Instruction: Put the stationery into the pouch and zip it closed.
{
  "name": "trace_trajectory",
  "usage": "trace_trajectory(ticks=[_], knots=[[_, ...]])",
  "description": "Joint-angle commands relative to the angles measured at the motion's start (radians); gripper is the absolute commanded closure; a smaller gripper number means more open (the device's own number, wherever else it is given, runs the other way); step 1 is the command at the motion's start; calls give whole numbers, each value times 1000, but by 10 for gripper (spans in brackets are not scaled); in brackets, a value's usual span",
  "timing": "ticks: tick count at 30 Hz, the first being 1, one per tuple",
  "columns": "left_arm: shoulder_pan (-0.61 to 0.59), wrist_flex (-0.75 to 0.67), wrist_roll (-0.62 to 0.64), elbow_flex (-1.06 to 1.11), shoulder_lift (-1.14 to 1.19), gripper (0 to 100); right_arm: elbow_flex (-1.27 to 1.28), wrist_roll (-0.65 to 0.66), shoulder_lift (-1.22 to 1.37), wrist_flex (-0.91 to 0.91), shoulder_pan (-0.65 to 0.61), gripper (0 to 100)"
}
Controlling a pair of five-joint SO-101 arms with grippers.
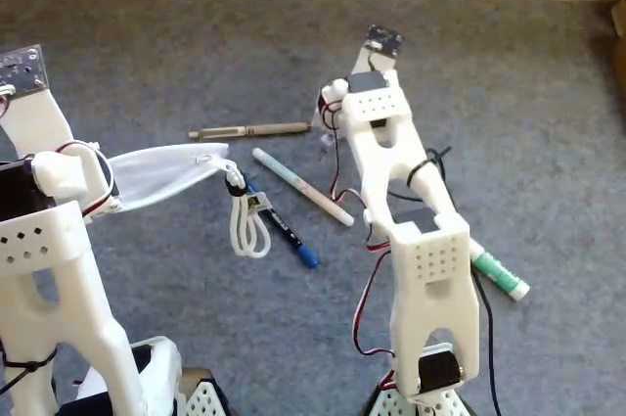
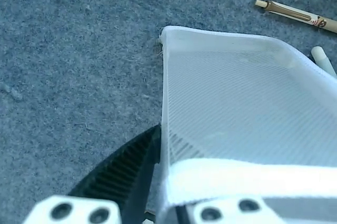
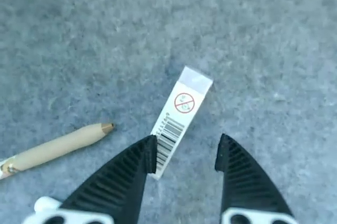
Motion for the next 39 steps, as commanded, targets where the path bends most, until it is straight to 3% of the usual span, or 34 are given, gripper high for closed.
trace_trajectory(ticks=[1, 25, 29, 39], knots=[[-13, -5, 3, 2, -1, 992, -73, -11, 8, -1, 31, 831], [-13, -6, 3, 2, -1, 992, -506, -3, 125, 545, 87, 832], [-13, -6, 5, 2, -1, 992, -590, -9, 127, 553, 84, 830], [-13, -6, 3, 2, -1, 992, -631, -11, 200, 363, 64, 829]])
